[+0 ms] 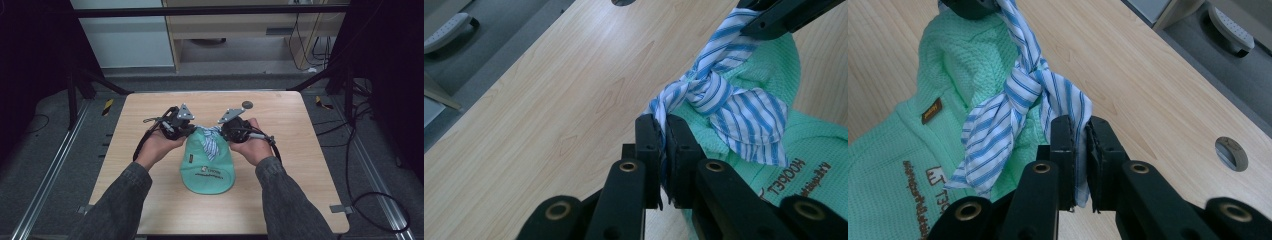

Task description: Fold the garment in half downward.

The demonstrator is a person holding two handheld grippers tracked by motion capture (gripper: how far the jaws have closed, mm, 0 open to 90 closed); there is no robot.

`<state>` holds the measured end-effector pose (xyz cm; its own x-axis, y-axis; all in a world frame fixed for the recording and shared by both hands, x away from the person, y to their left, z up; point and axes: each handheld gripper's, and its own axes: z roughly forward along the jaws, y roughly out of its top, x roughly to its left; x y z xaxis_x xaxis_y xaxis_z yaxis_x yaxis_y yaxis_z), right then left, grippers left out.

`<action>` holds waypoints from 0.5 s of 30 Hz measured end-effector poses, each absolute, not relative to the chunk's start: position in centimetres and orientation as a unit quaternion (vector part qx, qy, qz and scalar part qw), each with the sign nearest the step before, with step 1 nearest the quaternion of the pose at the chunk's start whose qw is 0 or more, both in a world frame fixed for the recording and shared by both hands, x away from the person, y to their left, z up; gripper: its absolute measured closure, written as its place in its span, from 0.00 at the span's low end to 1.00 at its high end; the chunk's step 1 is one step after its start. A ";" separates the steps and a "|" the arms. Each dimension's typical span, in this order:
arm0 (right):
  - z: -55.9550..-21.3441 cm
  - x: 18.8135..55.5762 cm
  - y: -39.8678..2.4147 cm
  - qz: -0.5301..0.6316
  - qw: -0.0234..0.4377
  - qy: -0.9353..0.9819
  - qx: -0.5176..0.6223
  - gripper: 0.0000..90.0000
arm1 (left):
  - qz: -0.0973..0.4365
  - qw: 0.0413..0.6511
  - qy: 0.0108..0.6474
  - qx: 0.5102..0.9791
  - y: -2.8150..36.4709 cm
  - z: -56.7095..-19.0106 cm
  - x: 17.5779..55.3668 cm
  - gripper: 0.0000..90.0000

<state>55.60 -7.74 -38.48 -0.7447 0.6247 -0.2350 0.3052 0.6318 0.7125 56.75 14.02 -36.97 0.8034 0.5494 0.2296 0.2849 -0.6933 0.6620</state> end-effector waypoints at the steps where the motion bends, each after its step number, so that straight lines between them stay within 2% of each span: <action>1: -38.6 55.5 -7.8 0.336 0.239 0.871 0.268 0.92 | 0.208 0.314 0.233 0.897 14.0 -37.0 56.7 0.95; 15: -38.4 56.3 -8.6 0.341 0.239 0.863 0.284 0.92 | 0.214 0.313 0.231 0.896 12.9 -36.7 57.7 0.96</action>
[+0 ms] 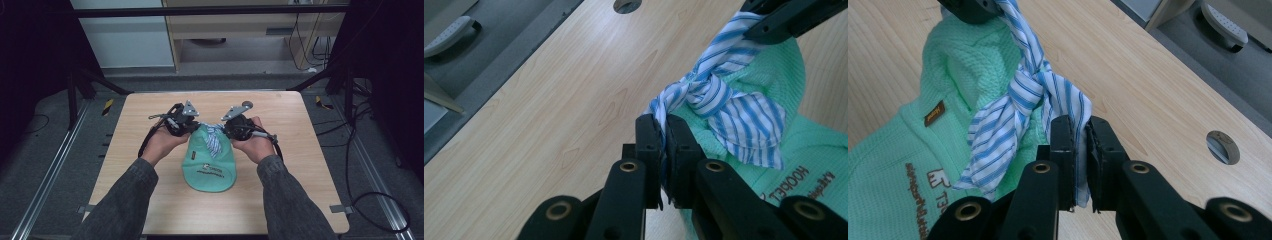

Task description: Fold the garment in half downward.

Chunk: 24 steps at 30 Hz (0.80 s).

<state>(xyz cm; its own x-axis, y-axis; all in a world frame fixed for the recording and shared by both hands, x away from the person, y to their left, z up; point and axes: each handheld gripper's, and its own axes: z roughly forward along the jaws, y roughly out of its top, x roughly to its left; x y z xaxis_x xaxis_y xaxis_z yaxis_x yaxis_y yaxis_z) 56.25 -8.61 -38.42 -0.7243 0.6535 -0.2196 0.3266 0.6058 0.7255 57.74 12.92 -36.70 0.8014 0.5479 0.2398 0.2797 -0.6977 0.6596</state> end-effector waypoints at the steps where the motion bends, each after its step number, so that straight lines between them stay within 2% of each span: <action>1: -38.6 56.1 -8.7 0.339 0.240 0.866 0.280 0.92 | 0.220 0.310 0.223 0.898 12.8 -36.8 57.3 0.96; 17: -39.7 54.1 -8.4 0.338 0.244 0.874 0.250 0.92 | 0.230 0.308 0.200 0.901 13.6 -38.1 55.2 0.96; 24: -39.8 54.0 -8.4 0.339 0.247 0.872 0.251 0.92 | 0.232 0.313 0.208 0.897 13.7 -38.2 55.6 0.96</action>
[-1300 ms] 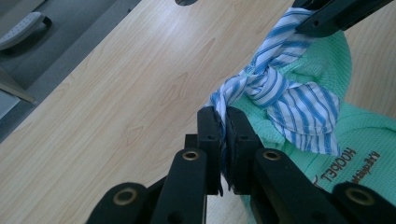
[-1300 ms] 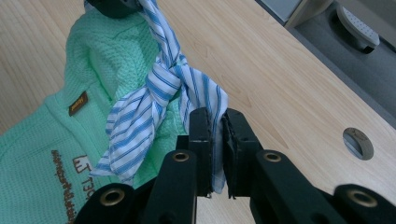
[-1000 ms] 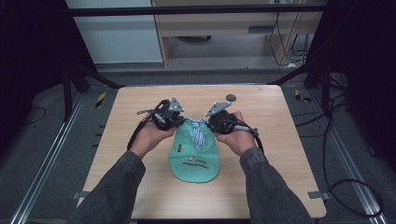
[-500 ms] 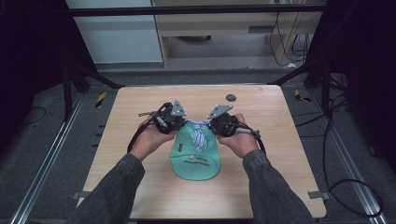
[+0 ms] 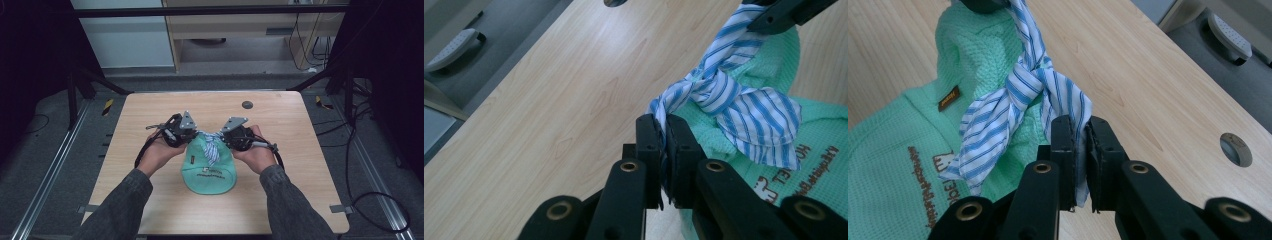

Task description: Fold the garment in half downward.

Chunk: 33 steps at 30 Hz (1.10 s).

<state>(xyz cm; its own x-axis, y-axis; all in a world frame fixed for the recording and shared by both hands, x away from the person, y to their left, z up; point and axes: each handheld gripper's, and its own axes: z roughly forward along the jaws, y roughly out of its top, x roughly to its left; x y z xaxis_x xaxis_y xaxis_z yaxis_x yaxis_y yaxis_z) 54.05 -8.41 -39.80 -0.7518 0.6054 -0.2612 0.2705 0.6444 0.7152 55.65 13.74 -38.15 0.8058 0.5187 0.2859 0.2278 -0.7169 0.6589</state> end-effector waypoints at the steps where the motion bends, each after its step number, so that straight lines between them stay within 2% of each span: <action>1: -39.8 54.1 -8.4 0.341 0.248 0.871 0.251 0.92 | 0.231 0.315 0.209 0.896 13.7 -38.1 55.7 0.96; 9: -40.5 52.5 -8.8 0.343 0.251 0.874 0.236 0.92 | 0.228 0.312 0.180 0.904 13.9 -38.8 53.9 0.95; 33: -42.9 50.0 -8.7 0.355 0.263 0.867 0.230 0.91 | 0.223 0.323 0.181 0.902 14.5 -41.0 51.9 0.95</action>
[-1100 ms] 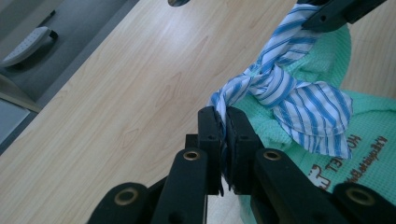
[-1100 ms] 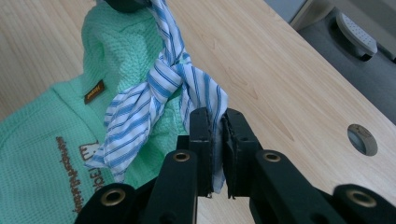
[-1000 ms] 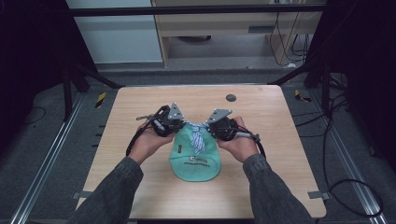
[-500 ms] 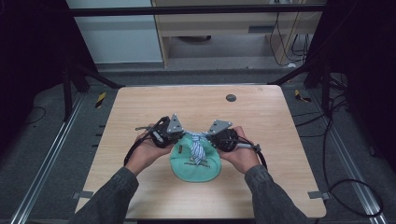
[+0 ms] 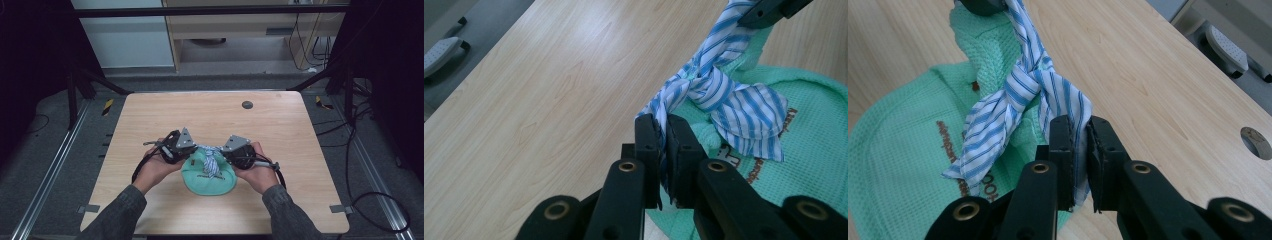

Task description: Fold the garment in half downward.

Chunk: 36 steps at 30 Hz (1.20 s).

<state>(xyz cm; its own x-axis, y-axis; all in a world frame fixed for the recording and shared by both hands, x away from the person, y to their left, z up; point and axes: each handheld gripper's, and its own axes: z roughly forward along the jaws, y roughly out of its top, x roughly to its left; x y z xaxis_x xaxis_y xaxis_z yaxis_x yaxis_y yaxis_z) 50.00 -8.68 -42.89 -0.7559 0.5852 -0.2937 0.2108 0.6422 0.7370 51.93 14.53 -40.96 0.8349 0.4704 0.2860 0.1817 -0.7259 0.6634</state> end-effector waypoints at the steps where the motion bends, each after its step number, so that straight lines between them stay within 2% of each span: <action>1: -42.9 50.0 -8.7 0.355 0.263 0.867 0.230 0.91 | 0.223 0.325 0.181 0.901 14.5 -41.0 51.8 0.95; 19: -45.6 47.4 -8.8 0.349 0.249 0.879 0.211 0.90 | 0.195 0.334 0.174 0.905 15.4 -44.0 49.2 0.95; 36: -45.9 46.8 -9.0 0.348 0.232 0.885 0.205 0.86 | 0.180 0.338 0.175 0.907 15.6 -44.9 48.3 0.95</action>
